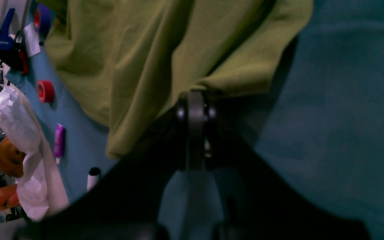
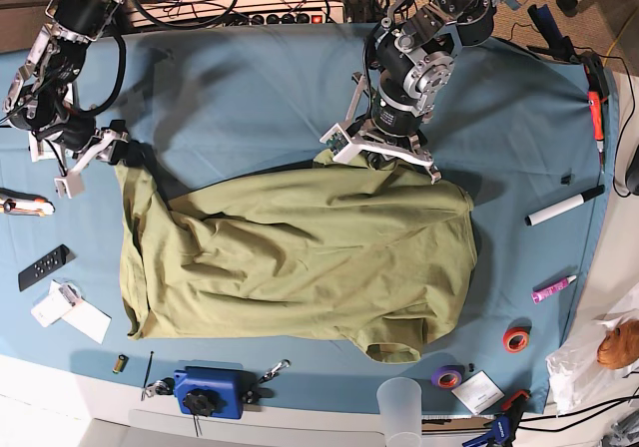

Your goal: Layout the t-shirt on the table in an organized manner, then fold the t-shirt properly

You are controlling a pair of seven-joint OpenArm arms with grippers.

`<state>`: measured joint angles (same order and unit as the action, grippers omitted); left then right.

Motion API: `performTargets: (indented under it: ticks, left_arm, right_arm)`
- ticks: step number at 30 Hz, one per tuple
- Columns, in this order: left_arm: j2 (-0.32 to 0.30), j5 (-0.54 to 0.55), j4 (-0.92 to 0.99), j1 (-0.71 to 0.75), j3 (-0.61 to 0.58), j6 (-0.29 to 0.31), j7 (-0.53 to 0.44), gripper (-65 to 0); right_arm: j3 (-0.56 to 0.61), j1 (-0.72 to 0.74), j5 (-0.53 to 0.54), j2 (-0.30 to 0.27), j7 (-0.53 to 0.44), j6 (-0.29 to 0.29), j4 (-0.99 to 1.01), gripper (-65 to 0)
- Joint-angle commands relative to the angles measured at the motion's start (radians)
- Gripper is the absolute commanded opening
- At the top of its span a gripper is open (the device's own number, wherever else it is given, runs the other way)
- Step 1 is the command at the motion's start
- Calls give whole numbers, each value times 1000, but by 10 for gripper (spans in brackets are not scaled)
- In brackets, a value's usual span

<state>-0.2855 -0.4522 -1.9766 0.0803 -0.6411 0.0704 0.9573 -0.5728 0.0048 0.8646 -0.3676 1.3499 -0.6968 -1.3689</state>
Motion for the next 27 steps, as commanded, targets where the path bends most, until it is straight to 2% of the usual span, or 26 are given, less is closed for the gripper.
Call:
performTargets:
  ticks: [1,5,13,14,17,18,22,27]
  left_arm:
    - [3,-14,-18,-8,3,-11,-14,-650]
    - [3,-14,-18,-8,3,-11,-30,-650]
    - [3,71,-18,-8,3,-11,-55,-650]
    - [3,71,-18,-8,3,-11,-55,-650]
    - [3,64,-18,-8,3,-11,-39,-650]
    - [3,53,-18,-8,3,-11,-27,-650]
    - [2,-37,-18,-8,3,-68,26,-650]
    - [0,-58,-18,-8,3,-70,56,-650]
  right_arm:
    - [-2,14,33,-23,-18,-1,-14,-395]
    - [-2,23,65,-19,-30,-1,-14,-395]
    - [-2,45,-26,60,-42,-1,-14,-396]
    - [-2,46,-28,65,-42,-1,-14,-424]
    - [-3,46,-28,60,-42,-1,-14,-625]
    - [-3,48,-28,56,-41,-1,-14,-650]
    - [-17,70,-23,31,-42,-1,-20,-650]
    - [-65,113,19,-14,-37,-1,-20,-650]
